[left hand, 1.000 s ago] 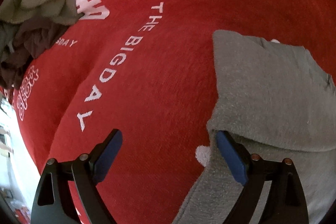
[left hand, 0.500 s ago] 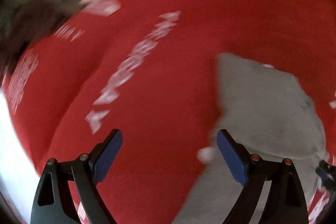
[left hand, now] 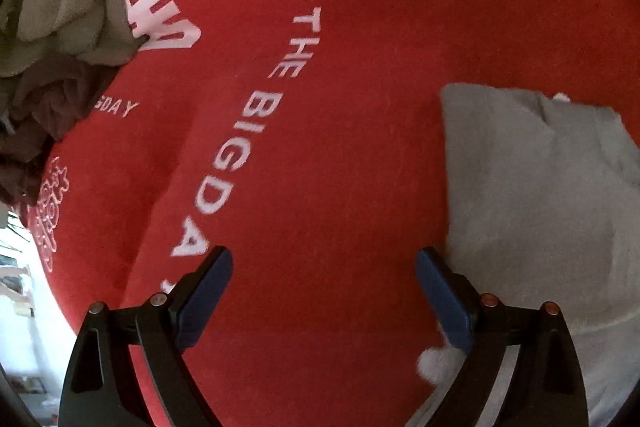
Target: Fold small clothes
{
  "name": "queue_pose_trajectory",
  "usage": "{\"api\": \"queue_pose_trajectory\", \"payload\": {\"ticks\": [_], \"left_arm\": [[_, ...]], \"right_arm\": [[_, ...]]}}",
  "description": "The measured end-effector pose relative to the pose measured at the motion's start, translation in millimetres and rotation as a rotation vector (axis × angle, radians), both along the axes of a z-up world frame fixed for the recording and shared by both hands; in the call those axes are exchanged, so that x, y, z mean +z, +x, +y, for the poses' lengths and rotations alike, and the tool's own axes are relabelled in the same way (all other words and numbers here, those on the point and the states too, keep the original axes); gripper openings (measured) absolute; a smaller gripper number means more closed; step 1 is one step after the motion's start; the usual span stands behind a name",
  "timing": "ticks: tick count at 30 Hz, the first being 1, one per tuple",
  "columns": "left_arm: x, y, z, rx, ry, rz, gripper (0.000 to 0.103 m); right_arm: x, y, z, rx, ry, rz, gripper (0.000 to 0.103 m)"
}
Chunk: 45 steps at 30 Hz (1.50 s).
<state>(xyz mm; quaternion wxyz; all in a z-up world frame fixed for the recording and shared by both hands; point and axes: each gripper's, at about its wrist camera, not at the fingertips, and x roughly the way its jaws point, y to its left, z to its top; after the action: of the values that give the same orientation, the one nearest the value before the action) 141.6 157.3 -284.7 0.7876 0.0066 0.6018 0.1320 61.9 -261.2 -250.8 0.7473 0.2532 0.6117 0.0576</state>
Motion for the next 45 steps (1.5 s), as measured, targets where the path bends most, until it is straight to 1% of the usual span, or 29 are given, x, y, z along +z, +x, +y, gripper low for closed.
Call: {"api": "queue_pose_trajectory", "payload": {"ticks": [3,4,5,7,10,14,18,19,20,21,26,32,35,38,45], "left_arm": [[6.0,-9.7,-4.5,-0.017,-0.031,0.026,0.094],[9.0,-14.4,-10.1,-0.029,-0.026,0.035,0.094],[12.3,-19.8,-17.4,-0.043,-0.02,0.044,0.094],[17.0,-30.6,-34.1,-0.083,-0.047,0.073,0.094],[22.7,-44.6,-60.0,-0.131,-0.057,0.104,0.094],[26.7,-65.7,-105.5,-0.214,-0.055,0.142,0.094],[25.3,-79.5,-142.6,-0.264,-0.081,0.186,0.094],[25.0,-82.5,-150.8,-0.275,-0.084,0.193,0.094],[24.5,-84.8,-157.0,-0.282,-0.084,0.199,0.094],[24.5,-88.1,-163.9,-0.286,-0.084,0.204,0.094],[26.1,-106.7,-195.2,-0.304,-0.098,0.246,0.094],[36.5,-131.4,-232.5,-0.345,-0.121,0.268,0.094],[40.0,-139.9,-243.5,-0.353,-0.143,0.28,0.094],[43.4,-144.2,-251.3,-0.353,-0.16,0.284,0.094],[51.4,-149.6,-262.0,-0.36,-0.167,0.281,0.094]], "right_arm": [[0.3,-5.7,-2.1,-0.012,0.01,0.013,0.048],[1.5,-7.4,-2.4,-0.016,0.012,0.013,0.051],[4.1,-10.7,-3.6,-0.017,0.013,0.012,0.058],[8.4,-17.0,-6.1,-0.015,0.014,0.01,0.061],[11.9,-27.4,-8.9,-0.011,0.02,0.02,0.061],[13.0,-43.7,-17.0,-0.017,0.028,0.037,0.061],[12.8,-61.5,-29.9,-0.036,0.036,0.049,0.061],[12.1,-66.6,-33.9,-0.042,0.04,0.054,0.063],[11.2,-70.7,-37.4,-0.047,0.041,0.057,0.066],[11.5,-74.8,-40.7,-0.051,0.042,0.058,0.066],[9.6,-93.8,-59.9,-0.069,0.055,0.066,0.066],[10.5,-106.9,-73.4,-0.045,0.05,0.086,0.066],[11.9,-108.4,-77.0,-0.024,0.036,0.092,0.066],[15.4,-107.7,-80.7,-0.029,0.036,0.084,0.066],[18.2,-105.3,-79.3,-0.04,0.053,0.071,0.066]]}}
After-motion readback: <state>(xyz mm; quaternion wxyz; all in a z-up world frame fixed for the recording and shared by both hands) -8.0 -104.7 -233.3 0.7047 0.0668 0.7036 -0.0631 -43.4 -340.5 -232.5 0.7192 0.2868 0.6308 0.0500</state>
